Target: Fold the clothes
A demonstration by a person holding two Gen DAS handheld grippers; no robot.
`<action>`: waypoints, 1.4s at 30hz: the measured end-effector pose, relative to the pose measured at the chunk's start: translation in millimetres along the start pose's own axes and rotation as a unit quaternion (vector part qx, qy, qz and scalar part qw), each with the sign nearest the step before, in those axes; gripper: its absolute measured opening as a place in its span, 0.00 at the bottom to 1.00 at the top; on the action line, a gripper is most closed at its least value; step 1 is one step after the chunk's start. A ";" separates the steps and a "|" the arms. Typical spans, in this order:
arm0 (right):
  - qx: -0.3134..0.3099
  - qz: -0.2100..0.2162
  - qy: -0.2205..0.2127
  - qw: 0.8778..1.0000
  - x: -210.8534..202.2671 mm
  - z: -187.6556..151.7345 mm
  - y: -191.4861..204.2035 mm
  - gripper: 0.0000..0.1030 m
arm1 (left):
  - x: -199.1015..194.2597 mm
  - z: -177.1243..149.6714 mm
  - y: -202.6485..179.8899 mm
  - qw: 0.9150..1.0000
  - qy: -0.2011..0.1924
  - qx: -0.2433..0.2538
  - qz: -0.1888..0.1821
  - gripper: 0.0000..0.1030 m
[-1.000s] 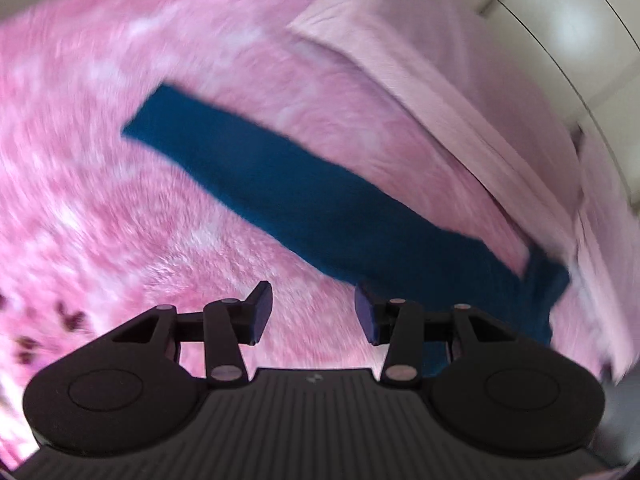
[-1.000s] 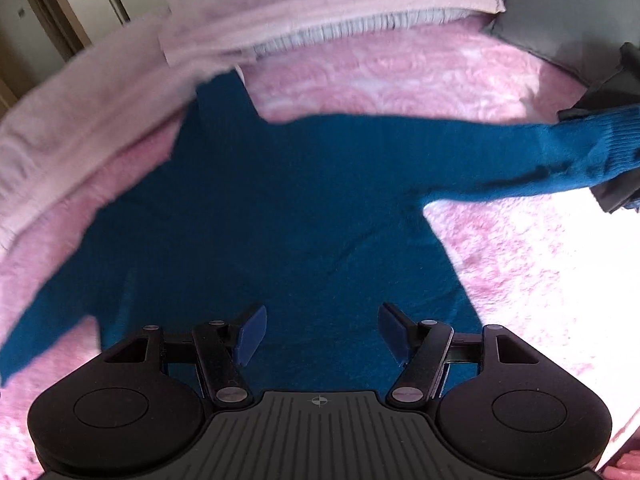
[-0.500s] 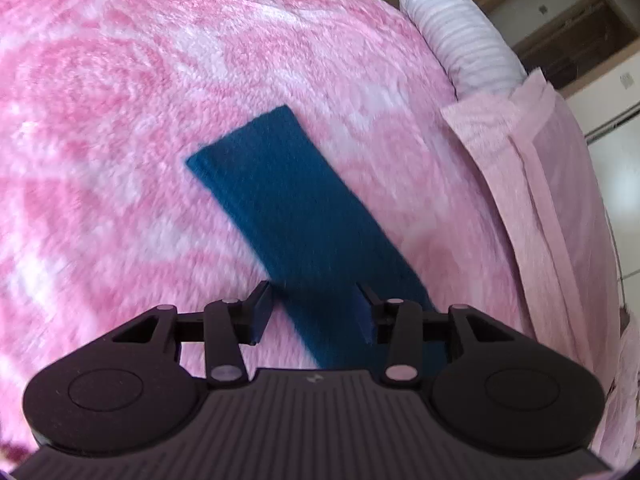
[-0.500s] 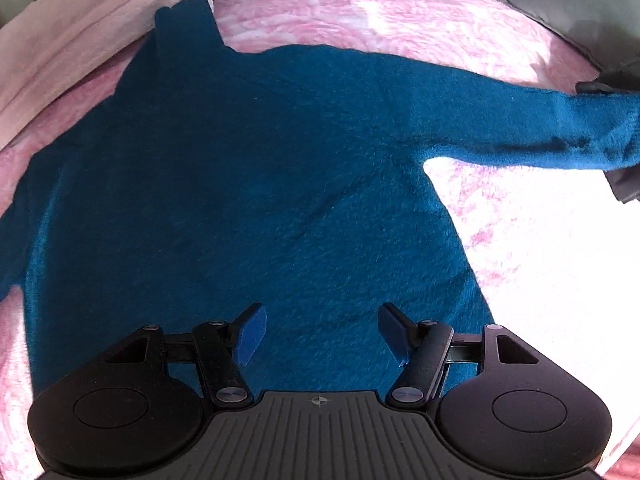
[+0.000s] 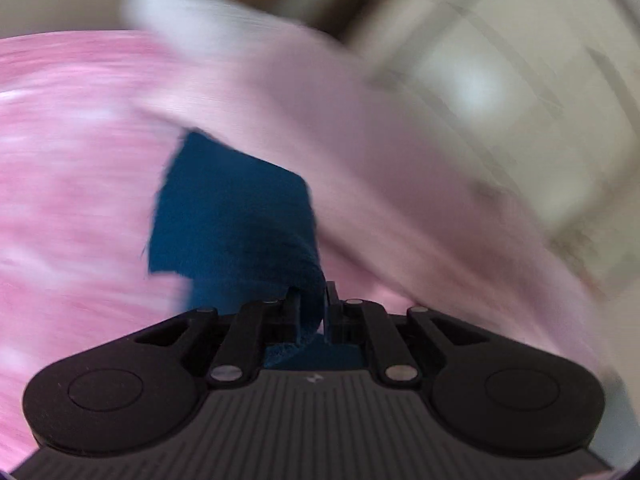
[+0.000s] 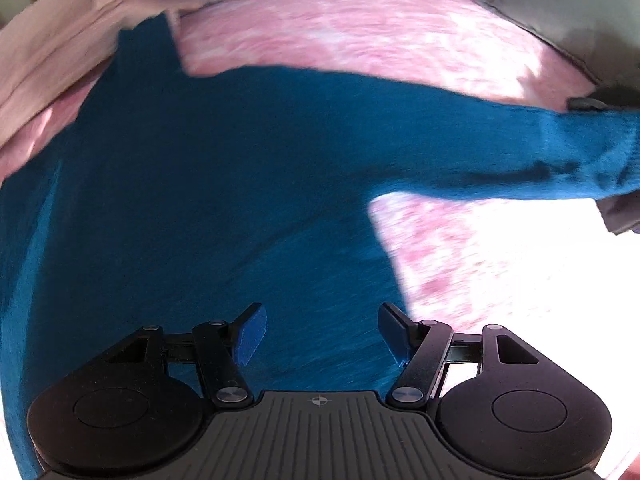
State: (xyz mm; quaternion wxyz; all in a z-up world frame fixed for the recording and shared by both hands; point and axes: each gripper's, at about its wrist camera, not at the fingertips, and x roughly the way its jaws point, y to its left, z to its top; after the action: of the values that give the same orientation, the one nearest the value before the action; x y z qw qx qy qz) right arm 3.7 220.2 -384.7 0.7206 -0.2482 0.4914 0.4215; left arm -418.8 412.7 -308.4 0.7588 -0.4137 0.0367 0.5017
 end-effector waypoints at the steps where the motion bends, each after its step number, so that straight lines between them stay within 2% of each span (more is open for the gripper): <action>1: 0.007 0.000 -0.005 1.000 -3.1 4.1 -7.8 0.64 | 7.4 -14.5 -32.2 0.999 0.022 0.021 -0.044 0.08; 3: 0.017 0.001 -0.015 1.000 -8.6 11.8 -21.4 0.64 | 24.9 -47.9 -90.1 0.988 0.077 0.052 -0.125 0.13; 4: 0.020 0.001 -0.021 1.000 -10.9 15.4 -27.1 0.64 | 36.2 -67.8 -109.3 0.982 0.109 0.064 -0.142 0.20; 5: 0.023 0.001 -0.026 0.999 -12.1 19.1 -32.6 0.64 | 47.6 -87.8 -127.7 0.975 0.141 0.076 -0.156 0.21; 8: 0.039 0.000 -0.035 0.999 -11.3 29.3 -46.8 0.64 | 73.0 -142.5 -151.6 0.957 0.233 0.122 -0.122 0.22; 11: 0.071 0.016 -0.034 0.997 -4.1 37.1 -54.1 0.64 | 71.9 -164.0 -134.1 0.952 0.262 0.136 -0.083 0.22; 14: 0.082 0.061 -0.033 0.994 6.0 42.4 -46.7 0.64 | 64.5 -158.4 -100.7 0.952 0.257 0.163 -0.010 0.22; 17: 0.087 0.108 -0.032 0.990 22.4 47.6 -35.7 0.64 | 56.6 -141.4 -68.6 0.950 0.231 0.199 0.068 0.22; 19: 0.100 0.132 -0.040 0.985 33.6 54.7 -29.3 0.64 | 54.2 -130.0 -52.8 0.945 0.213 0.224 0.112 0.22; 21: 0.117 0.150 -0.050 0.980 43.4 62.6 -26.6 0.64 | 55.1 -125.2 -45.3 0.933 0.203 0.262 0.140 0.22; 24: 0.156 0.173 -0.061 0.971 62.0 74.1 -31.0 0.63 | 59.6 -121.4 -45.8 0.919 0.193 0.306 0.157 0.24; 29: 0.230 0.225 -0.062 0.945 95.3 86.4 -40.4 0.63 | 63.2 -122.5 -44.9 0.907 0.180 0.346 0.156 0.24; 31: 0.241 0.225 -0.059 0.942 103.2 88.1 -39.9 0.53 | 61.8 -128.7 -43.7 0.895 0.178 0.378 0.154 0.24; 33: 0.252 0.225 -0.056 0.940 111.0 89.9 -39.3 0.34 | 63.1 -136.3 -43.3 0.880 0.176 0.414 0.153 0.24; 35: 0.249 0.224 -0.053 0.941 111.6 90.6 -40.1 0.30 | 66.0 -142.3 -45.5 0.867 0.180 0.441 0.146 0.24; 36: 0.243 0.228 -0.057 0.941 110.2 90.9 -40.0 0.13 | 67.6 -144.4 -45.4 0.863 0.183 0.449 0.142 0.23; 37: 0.235 0.232 -0.060 0.942 108.8 91.2 -39.9 0.06 | 69.1 -146.4 -45.2 0.859 0.186 0.456 0.139 0.14; 38: 0.228 0.236 -0.064 0.943 107.4 91.4 -39.7 0.06 | 70.6 -148.3 -44.9 0.855 0.189 0.463 0.136 0.12; 39: 0.217 0.235 -0.077 0.944 99.6 90.5 -38.9 0.05 | 71.4 -148.6 -43.6 0.855 0.184 0.465 0.139 0.11; 42: 0.183 0.232 -0.121 0.948 74.6 87.2 -36.2 0.05 | 67.5 -141.9 -37.0 0.872 0.179 0.434 0.139 0.10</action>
State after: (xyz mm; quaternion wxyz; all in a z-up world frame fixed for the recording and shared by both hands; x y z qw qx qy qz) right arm 90.0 295.7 -420.8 0.6899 0.0616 0.5130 0.5069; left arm -305.1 362.1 -411.3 0.7647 -0.1163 0.4434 0.4529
